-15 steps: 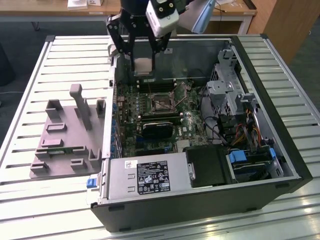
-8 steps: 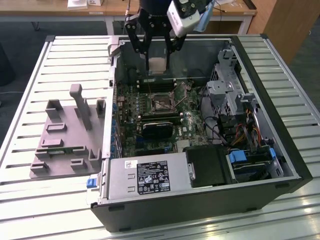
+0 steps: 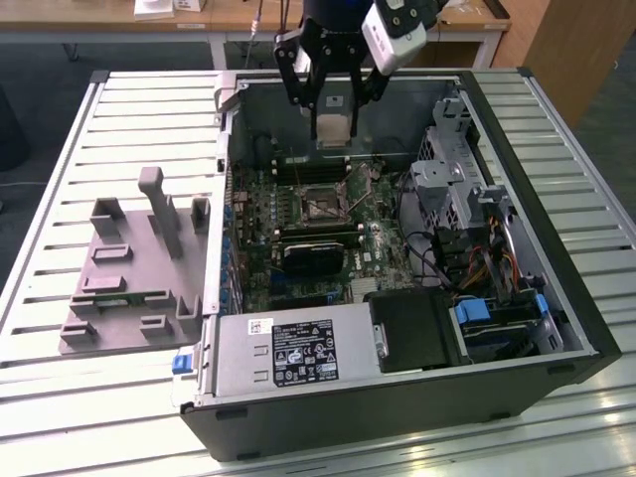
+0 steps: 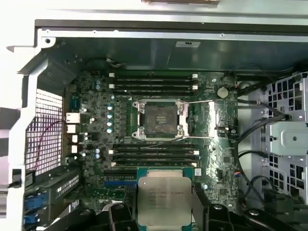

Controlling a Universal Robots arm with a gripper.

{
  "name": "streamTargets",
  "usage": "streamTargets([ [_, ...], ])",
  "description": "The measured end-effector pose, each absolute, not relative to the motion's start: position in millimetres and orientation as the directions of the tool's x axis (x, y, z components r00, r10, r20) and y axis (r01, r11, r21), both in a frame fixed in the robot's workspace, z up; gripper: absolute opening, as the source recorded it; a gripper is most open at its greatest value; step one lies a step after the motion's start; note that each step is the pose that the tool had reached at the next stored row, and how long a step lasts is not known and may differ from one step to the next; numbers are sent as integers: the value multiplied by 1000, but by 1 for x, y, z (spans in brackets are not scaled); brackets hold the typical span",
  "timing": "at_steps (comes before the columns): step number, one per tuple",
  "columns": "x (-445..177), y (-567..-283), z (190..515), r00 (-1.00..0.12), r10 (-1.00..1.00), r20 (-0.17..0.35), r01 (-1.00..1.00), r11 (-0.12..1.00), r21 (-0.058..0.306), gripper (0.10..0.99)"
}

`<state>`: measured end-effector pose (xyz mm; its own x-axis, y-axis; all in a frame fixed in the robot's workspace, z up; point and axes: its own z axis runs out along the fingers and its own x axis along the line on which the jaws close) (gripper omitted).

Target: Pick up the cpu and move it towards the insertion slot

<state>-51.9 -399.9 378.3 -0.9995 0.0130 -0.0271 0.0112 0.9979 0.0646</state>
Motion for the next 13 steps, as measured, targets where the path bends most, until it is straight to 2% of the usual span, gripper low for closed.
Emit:
streamTargets([
  [13, -46, -387, 370, -1000, -8, -27, -10, 998, 63, 537],
])
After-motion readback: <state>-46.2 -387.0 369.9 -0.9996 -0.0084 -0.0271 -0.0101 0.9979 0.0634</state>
